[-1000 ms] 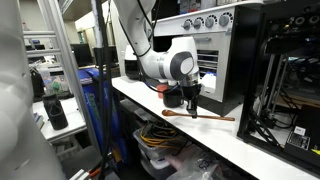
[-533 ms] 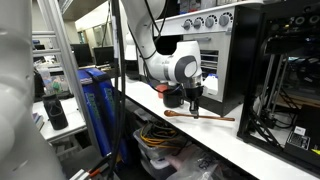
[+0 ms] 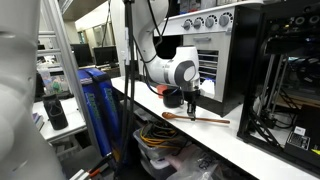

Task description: Move the wooden spoon to the right, use the wooden spoon to stir the contents in the black pot, remove the spoon from the pot and place it on the right side of the counter

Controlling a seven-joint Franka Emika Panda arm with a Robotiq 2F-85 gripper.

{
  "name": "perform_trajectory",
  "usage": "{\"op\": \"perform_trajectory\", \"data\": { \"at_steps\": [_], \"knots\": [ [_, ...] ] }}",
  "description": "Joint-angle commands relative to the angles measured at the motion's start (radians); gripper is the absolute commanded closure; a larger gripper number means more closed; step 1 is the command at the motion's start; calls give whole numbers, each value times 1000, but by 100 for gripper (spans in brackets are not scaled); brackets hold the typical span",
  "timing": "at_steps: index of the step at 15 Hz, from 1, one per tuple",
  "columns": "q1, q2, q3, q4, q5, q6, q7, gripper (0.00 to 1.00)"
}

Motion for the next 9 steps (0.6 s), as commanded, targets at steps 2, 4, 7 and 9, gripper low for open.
{"op": "perform_trajectory", "data": {
  "at_steps": [2, 4, 7, 9],
  "knots": [
    [-20, 17, 19, 14, 4, -6, -15, 97],
    [-21, 20, 21, 13, 5, -4, -17, 97],
    [-23, 28, 22, 14, 5, -1, -18, 97],
    [-23, 34, 23, 17, 6, -4, -18, 97]
  ]
}}
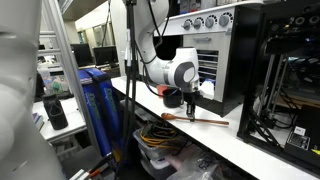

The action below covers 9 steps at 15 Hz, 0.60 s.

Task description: Move the wooden spoon to the right, use the wooden spoon to stir the contents in the black pot, remove the spoon from the pot and place it on the right side of the counter

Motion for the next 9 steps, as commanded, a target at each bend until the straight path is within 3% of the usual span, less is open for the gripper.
{"op": "perform_trajectory", "data": {
  "at_steps": [1, 2, 3, 5, 9],
  "knots": [
    [-22, 27, 20, 18, 5, -4, -17, 97],
    [-20, 31, 19, 21, 4, -12, -11, 97],
    [-18, 34, 17, 23, 1, -14, -8, 61],
    [-8, 32, 10, 25, -8, -24, 5, 56],
    [33, 0, -15, 22, -43, -66, 64, 27]
  ]
}}
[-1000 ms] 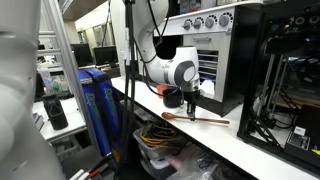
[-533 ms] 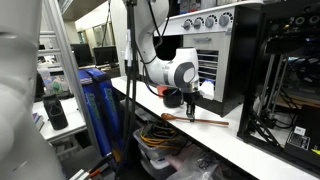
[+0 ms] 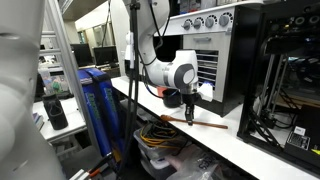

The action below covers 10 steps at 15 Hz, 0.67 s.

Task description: Move the wooden spoon to the right, use the wooden spoon to stir the contents in the black pot, remove the spoon from the pot and place it on the right side of the counter

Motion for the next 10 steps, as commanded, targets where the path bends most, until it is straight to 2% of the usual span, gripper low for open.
{"op": "perform_trajectory", "data": {
  "at_steps": [1, 4, 7, 10],
  "knots": [
    [54, -38, -33, 14, -59, -84, 89, 20],
    [138, -106, -76, 11, -184, -180, 246, 1],
    [208, -195, -76, 5, -332, -313, 425, 0],
    [244, -284, -33, -3, -413, -444, 554, 0]
  ]
}}
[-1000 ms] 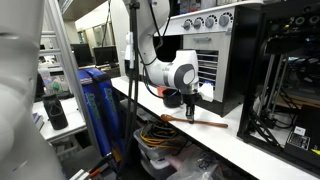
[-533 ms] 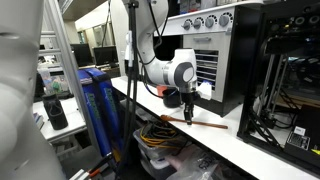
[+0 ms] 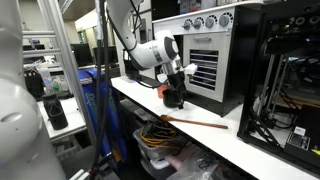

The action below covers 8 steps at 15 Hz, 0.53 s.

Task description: Move the wooden spoon to the right, use the wooden spoon to stir the contents in the black pot, remove the spoon from the pot and place it on the right side of the counter

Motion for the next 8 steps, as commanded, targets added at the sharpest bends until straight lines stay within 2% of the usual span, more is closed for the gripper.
{"op": "perform_trajectory", "data": {
  "at_steps": [1, 2, 3, 8],
  "knots": [
    [44, -118, 38, -27, -83, -133, 149, 0],
    [53, -140, 52, -28, -99, -158, 198, 0],
    [67, -153, 63, -22, -132, -183, 325, 0],
    [117, -183, 153, 9, -146, -303, 724, 0]
  ]
}}
